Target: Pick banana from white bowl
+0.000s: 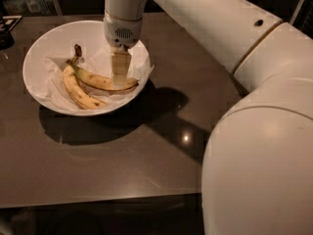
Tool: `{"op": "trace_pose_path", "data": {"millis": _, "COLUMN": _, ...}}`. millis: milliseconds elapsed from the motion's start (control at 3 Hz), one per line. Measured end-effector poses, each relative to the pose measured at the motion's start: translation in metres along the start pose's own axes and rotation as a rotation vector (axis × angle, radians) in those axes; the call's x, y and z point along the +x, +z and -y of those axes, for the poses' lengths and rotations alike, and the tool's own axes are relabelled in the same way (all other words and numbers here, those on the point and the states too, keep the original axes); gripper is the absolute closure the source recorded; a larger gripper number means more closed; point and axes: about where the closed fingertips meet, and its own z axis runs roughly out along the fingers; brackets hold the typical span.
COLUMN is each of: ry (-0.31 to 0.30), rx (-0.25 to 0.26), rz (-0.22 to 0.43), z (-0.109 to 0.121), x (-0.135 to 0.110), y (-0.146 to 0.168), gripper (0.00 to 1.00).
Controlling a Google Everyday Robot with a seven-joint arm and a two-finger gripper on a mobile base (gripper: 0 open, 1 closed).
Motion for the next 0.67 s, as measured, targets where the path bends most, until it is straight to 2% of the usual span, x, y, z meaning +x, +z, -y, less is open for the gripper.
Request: {"op": "trace_pose_path", "data": {"millis": 667, "ry": -0.005, "rx": -0.086, "rz": 0.042, "z": 0.0006, "x": -0.0126, "y": 0.0154, "gripper": 0.36}}
